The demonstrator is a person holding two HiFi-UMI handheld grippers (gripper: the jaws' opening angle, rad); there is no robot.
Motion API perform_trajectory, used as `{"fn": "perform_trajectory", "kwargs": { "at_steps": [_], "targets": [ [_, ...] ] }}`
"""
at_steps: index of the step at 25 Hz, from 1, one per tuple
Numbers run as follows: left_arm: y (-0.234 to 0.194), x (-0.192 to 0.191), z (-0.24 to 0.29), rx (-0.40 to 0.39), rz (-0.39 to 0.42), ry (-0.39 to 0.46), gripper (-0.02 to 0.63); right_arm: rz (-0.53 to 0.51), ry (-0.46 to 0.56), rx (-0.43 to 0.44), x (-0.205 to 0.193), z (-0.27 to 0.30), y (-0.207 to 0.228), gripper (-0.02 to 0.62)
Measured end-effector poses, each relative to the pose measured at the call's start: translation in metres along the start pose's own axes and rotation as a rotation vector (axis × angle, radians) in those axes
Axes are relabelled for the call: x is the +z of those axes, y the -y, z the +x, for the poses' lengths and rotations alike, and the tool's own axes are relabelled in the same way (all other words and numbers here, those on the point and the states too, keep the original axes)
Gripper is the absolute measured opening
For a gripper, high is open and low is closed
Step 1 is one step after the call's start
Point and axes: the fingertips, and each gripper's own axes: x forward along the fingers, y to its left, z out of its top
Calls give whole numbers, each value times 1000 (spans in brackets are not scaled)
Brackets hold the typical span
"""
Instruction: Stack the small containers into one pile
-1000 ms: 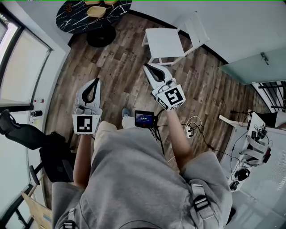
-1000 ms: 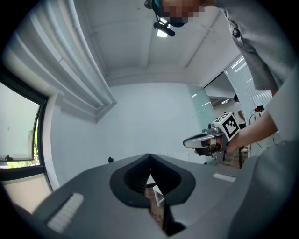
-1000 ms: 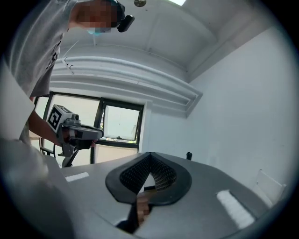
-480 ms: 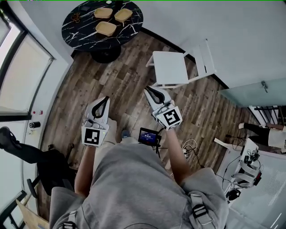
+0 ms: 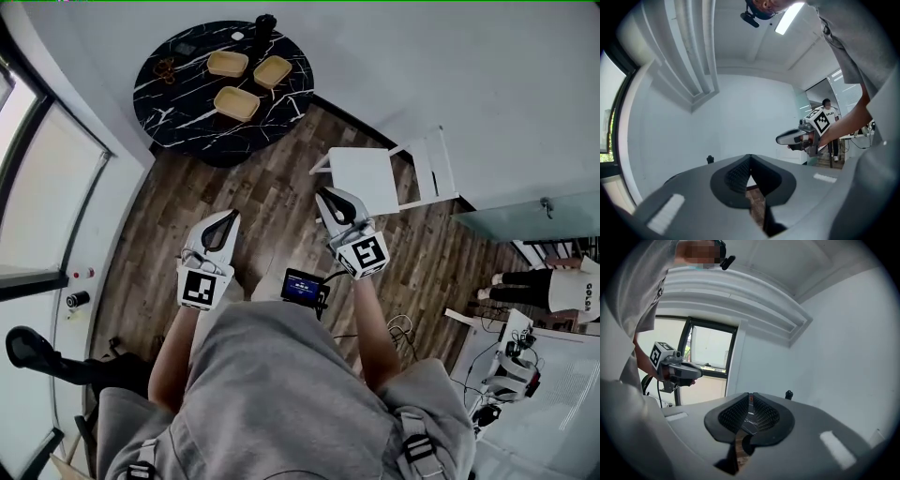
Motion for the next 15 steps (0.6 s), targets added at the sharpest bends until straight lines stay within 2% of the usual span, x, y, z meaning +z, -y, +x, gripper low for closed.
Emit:
{"fn": "perform_trajectory", "kwargs": {
  "at_steps": [3, 5, 9, 15],
  "targets": [
    [-38, -11, 15, 2, 11, 1, -3, -19, -36, 16, -6, 34, 7, 56],
    [-54, -20, 22, 10, -18, -13, -3, -15, -62, 18, -17, 50, 14, 60],
    [-79, -38, 52, 12, -79, -91, -3, 22, -82, 3, -34, 87, 48, 58],
    [-118, -49, 127, 4, -35, -106, -3, 43, -93, 30, -65, 171, 118, 58]
  ]
}}
